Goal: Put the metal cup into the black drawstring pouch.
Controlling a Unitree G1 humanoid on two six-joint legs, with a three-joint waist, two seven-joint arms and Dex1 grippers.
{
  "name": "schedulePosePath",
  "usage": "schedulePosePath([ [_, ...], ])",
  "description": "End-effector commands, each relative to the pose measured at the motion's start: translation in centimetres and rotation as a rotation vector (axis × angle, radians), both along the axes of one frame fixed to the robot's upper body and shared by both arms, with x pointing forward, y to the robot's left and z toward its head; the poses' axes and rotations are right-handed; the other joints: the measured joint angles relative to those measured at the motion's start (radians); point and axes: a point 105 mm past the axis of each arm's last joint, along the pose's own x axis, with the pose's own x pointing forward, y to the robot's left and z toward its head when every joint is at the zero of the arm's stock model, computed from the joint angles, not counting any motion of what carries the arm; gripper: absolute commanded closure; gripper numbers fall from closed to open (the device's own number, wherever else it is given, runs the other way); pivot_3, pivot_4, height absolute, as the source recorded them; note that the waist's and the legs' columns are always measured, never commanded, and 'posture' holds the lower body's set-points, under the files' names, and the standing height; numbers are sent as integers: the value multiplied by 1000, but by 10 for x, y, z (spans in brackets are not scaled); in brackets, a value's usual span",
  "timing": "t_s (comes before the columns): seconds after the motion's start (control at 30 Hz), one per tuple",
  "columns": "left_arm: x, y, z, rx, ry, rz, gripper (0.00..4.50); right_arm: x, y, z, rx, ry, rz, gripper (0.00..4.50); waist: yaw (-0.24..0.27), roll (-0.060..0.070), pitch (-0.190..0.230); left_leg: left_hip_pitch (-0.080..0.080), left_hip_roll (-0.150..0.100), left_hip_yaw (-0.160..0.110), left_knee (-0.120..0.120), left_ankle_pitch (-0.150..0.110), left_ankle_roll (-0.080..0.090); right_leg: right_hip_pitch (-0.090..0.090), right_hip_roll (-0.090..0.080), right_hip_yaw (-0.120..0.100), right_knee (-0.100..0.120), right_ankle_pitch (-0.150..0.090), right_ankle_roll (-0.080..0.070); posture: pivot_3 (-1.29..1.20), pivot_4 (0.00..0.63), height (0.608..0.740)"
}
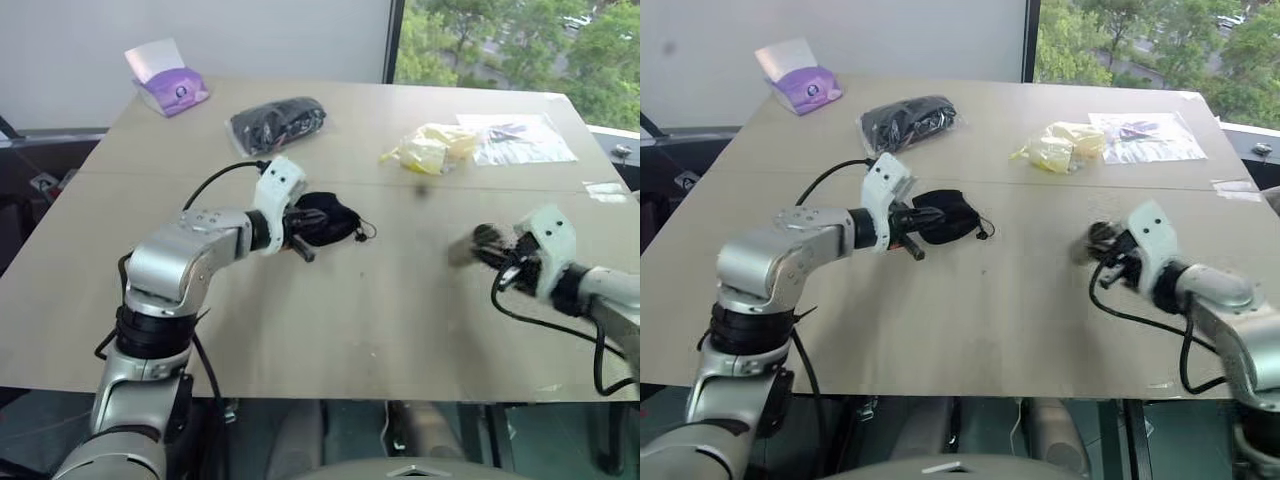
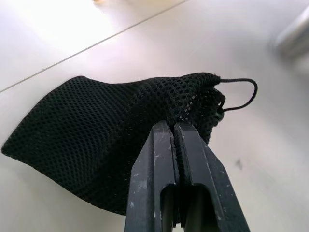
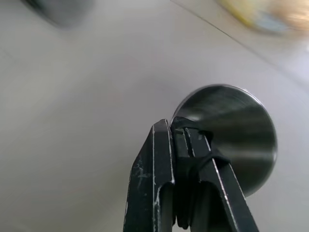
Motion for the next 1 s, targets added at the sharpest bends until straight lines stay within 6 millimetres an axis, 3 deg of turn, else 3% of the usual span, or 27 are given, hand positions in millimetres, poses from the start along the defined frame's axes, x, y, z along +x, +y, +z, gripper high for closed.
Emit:
schedulePosePath([
  [0.03, 7, -7, 12, -41, 9, 31, 4500, -9, 23, 32, 213, -74, 15, 4464, 1, 0, 0, 0, 0, 0, 0, 0, 0, 0, 0, 0, 0, 0, 0, 0, 150, 740],
  [0.17, 12, -22, 8, -33, 38, 39, 4500, -4, 47, 36, 349, -60, 1, 4464, 1, 1, 0, -2, -1, 0, -1, 0, 0, -1, -1, -1, -1, 0, 0, 0, 150, 740],
  [0.27, 14, -24, 4, -10, 45, 58, 4500, -3, 61, 29, 294, -60, 10, 4464, 0, 1, 0, -4, -1, 0, -1, 0, 0, -4, -1, 0, -1, 0, 0, 0, 150, 740],
  [0.47, 4, -27, 2, -17, 100, -3, 4500, 2, 64, 28, 315, -57, 7, 4464, -1, 1, 0, -4, -1, 0, -2, 0, 0, -5, -1, 0, 0, 0, 0, 0, 150, 740],
  [0.77, -4, -48, 11, -182, 216, 8, 4500, 12, 73, 38, 440, -81, -36, 4464, -2, 1, 0, -5, -1, 1, -2, 0, 0, -5, -1, 0, 0, 0, 0, 0, 150, 740],
  [1.0, -4, -63, 12, -319, 290, 30, 4500, 20, 80, 23, 494, -44, -94, 4464, -2, 1, 0, -4, -1, 1, -2, 0, 0, -6, -1, 0, 0, 0, 0, 0, 150, 740],
])
